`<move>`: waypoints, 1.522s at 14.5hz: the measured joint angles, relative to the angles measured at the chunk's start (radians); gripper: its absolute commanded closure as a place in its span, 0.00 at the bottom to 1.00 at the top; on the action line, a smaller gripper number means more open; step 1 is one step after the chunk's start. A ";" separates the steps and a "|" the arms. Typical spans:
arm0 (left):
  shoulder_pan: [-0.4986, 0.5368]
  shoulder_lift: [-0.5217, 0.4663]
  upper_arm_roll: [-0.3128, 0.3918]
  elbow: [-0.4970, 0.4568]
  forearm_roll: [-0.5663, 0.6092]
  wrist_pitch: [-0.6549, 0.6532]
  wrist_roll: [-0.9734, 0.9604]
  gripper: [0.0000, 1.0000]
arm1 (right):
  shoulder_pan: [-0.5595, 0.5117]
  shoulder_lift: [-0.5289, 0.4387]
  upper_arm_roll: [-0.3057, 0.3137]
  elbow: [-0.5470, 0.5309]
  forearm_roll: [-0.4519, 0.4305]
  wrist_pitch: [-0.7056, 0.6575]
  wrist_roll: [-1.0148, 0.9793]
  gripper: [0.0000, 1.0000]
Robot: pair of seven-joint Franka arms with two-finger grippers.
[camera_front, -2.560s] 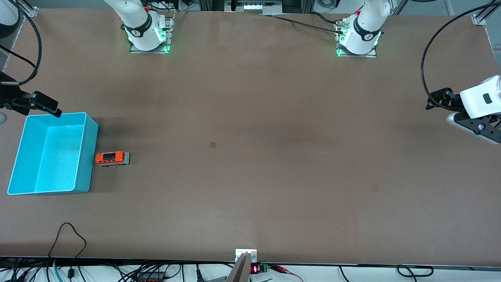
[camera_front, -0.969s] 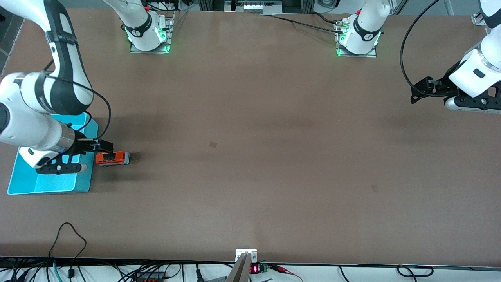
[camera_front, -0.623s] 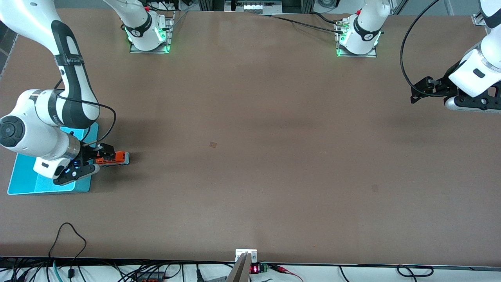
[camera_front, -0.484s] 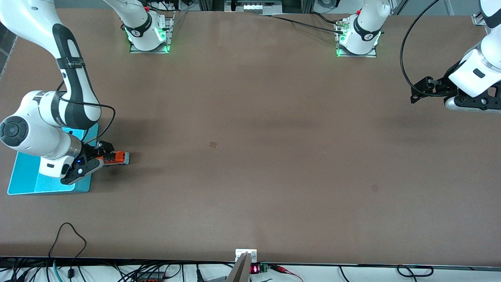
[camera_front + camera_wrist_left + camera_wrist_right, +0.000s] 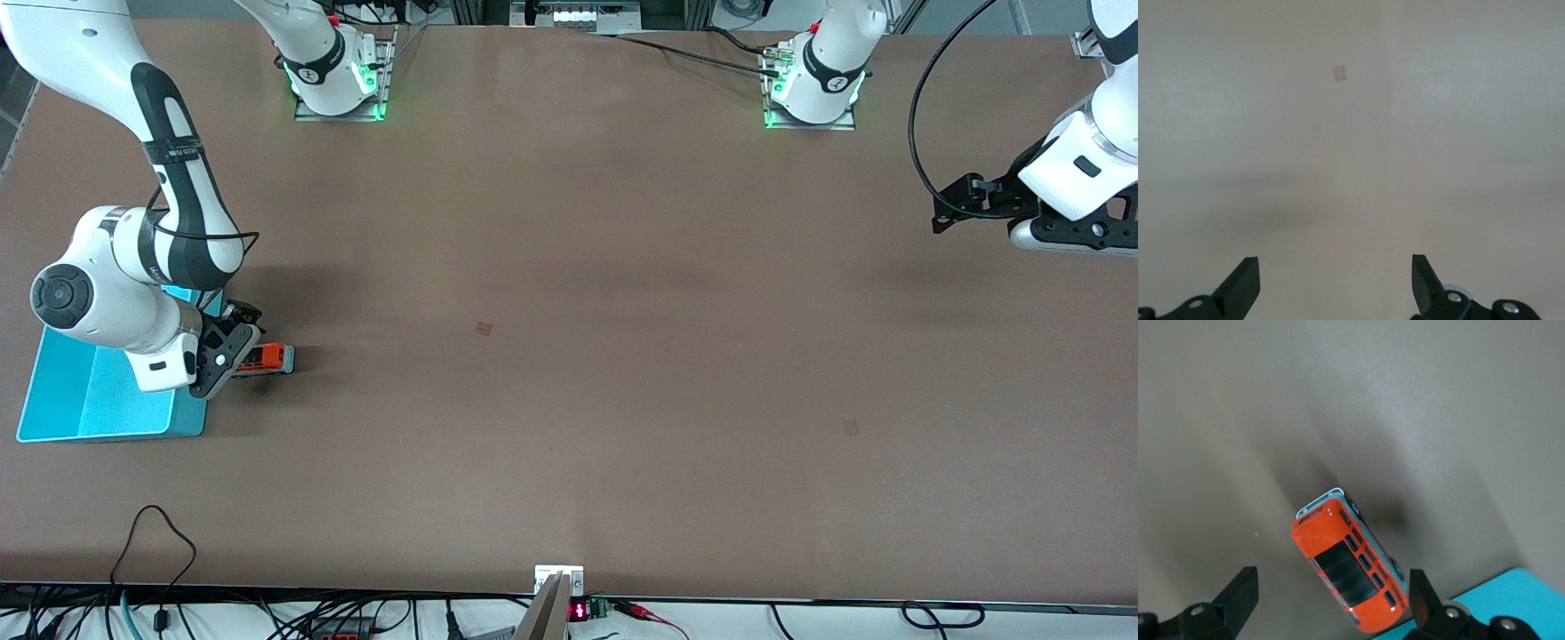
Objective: Wind up bus and store in blue box
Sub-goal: 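Lower the right gripper onto the bus and grasp it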
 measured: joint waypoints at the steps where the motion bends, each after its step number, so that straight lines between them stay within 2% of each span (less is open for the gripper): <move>1: 0.000 0.000 0.000 0.000 0.000 0.000 0.000 0.00 | 0.000 0.000 0.000 -0.004 0.000 0.021 -0.054 0.00; 4: 0.000 0.000 0.000 0.000 0.000 -0.008 0.000 0.00 | 0.000 0.001 0.000 -0.032 0.000 0.101 -0.206 0.00; 8: 0.000 0.000 0.000 0.000 0.000 -0.011 0.000 0.00 | -0.002 0.010 0.000 -0.065 0.000 0.113 -0.333 0.00; 15: 0.000 0.000 0.000 0.000 0.000 -0.014 -0.001 0.00 | -0.029 0.042 -0.001 -0.075 -0.001 0.150 -0.440 0.00; 22: 0.000 0.024 0.000 0.031 0.000 -0.014 -0.001 0.00 | -0.030 0.081 -0.001 -0.080 -0.005 0.171 -0.464 0.00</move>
